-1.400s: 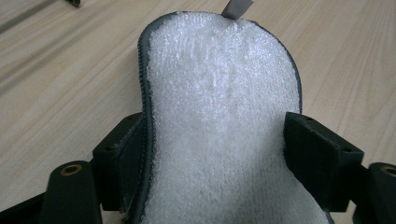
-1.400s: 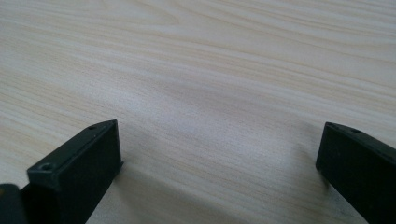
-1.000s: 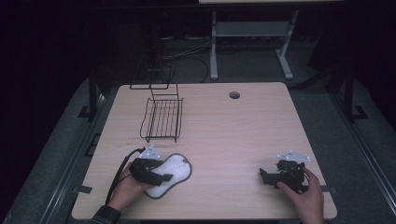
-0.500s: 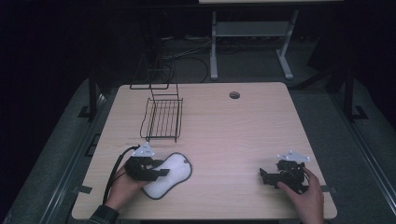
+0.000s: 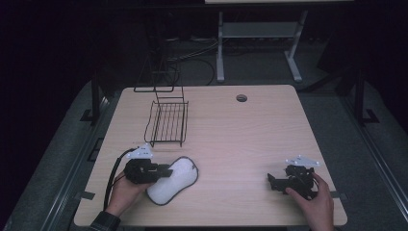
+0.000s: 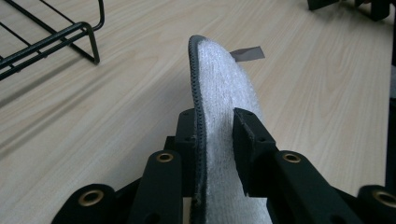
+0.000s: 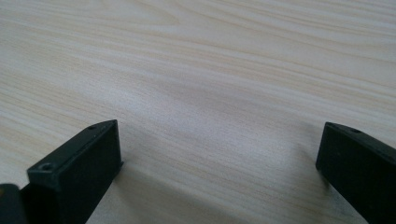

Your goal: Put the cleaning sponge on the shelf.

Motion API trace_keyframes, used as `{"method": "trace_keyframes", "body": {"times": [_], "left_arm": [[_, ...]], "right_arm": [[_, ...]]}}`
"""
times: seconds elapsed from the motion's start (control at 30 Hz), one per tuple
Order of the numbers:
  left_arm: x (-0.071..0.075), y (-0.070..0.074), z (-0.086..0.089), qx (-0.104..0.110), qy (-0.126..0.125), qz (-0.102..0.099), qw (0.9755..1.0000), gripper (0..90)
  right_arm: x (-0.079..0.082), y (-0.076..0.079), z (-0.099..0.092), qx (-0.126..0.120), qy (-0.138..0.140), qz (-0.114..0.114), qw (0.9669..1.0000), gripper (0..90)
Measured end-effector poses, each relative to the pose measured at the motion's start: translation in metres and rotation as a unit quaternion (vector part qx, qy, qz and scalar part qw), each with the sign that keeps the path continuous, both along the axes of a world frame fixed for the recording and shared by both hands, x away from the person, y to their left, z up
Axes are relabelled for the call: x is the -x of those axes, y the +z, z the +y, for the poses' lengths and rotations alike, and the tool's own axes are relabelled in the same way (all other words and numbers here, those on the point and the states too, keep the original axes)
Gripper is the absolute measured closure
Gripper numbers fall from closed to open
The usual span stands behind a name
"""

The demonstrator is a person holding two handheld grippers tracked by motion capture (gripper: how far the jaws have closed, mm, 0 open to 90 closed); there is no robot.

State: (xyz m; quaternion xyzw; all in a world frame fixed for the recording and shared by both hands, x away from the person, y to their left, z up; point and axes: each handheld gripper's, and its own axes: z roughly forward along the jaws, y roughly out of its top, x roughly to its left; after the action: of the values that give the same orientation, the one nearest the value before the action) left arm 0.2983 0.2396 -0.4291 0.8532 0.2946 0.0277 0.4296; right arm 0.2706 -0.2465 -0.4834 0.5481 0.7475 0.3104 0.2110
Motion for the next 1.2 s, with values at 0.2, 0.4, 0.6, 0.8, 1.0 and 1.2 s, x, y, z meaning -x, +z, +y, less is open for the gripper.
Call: {"method": "trace_keyframes", "body": {"times": [0.2,0.4,0.6,0.8,1.0,1.2], "left_arm": [[0.001,0.005,0.0,0.016,-0.007,-0.004,0.9998,77.1],[0.003,0.009,-0.002,0.018,-0.014,-0.004,0.9997,79.7],[0.002,0.009,-0.004,0.025,-0.005,-0.003,0.9997,80.2],[0.002,0.013,-0.004,0.03,-0.01,-0.004,0.9995,80.9],[0.002,0.016,-0.005,0.031,-0.021,-0.008,0.9993,81.7],[0.001,0.023,-0.004,0.036,-0.018,-0.015,0.9991,81.9]], "right_arm": [[0.0,0.0,0.0,0.0,0.0,0.0,1.0,0.0],[0.0,0.0,0.0,0.0,0.0,0.0,1.0,0.0],[0.0,0.0,0.0,0.0,0.0,0.0,1.0,0.0],[0.0,0.0,0.0,0.0,0.0,0.0,1.0,0.0],[0.0,0.0,0.0,0.0,0.0,0.0,1.0,0.0],[0.0,0.0,0.0,0.0,0.0,0.0,1.0,0.0]]}}
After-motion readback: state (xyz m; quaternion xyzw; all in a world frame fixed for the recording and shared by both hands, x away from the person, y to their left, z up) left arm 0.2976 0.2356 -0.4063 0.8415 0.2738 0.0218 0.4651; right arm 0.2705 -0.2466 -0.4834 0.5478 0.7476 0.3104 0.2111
